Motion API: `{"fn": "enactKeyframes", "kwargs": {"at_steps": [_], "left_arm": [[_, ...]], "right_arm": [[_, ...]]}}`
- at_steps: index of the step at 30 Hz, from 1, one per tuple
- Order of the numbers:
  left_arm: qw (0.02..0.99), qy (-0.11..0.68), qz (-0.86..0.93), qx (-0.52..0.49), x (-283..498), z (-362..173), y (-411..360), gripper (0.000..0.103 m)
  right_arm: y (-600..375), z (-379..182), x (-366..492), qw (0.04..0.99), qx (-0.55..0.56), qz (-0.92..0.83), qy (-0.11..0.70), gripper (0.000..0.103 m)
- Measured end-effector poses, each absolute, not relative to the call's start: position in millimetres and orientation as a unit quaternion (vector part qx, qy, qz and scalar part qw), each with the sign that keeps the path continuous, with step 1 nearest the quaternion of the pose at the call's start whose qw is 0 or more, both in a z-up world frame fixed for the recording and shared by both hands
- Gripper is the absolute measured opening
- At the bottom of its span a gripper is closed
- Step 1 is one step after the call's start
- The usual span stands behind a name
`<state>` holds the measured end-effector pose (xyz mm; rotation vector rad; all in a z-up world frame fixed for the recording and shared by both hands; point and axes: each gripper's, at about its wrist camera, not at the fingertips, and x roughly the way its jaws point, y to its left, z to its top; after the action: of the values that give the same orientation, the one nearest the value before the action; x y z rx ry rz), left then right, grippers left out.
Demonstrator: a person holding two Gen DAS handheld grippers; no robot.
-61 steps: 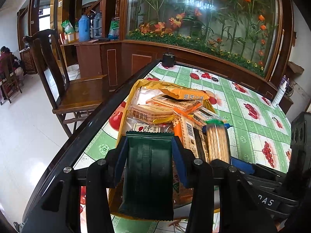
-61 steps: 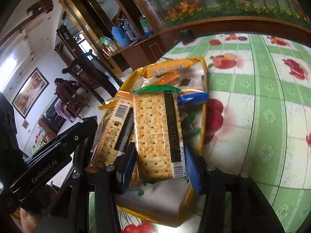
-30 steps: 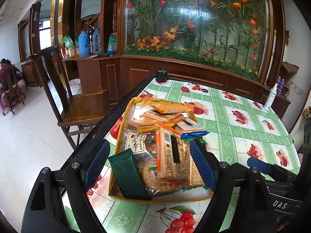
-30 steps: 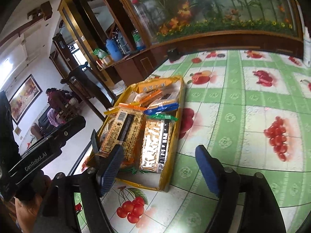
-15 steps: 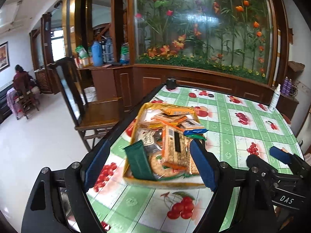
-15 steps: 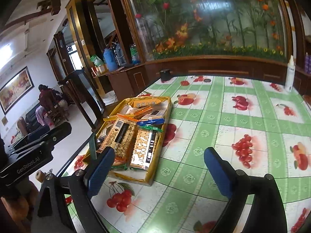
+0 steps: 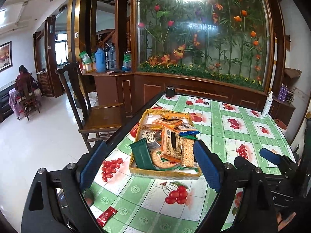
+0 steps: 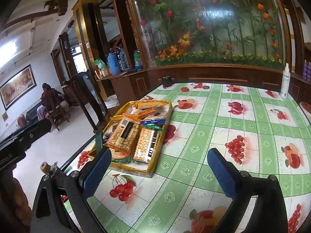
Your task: Organize snacks
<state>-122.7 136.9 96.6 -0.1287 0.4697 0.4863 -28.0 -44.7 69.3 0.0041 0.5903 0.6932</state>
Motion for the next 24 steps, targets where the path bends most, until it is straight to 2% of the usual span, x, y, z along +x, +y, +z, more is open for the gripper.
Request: {"fn": "enactKeyframes", "kwargs": {"at_steps": [24], "left_arm": [[0.939, 0.195, 0.283, -0.029, -167.6, 97.9, 130.2, 0.091]], "right_arm": [[-12.8, 73.9, -66.5, 0.884, -0.068, 0.384, 0.257, 0.101]]}}
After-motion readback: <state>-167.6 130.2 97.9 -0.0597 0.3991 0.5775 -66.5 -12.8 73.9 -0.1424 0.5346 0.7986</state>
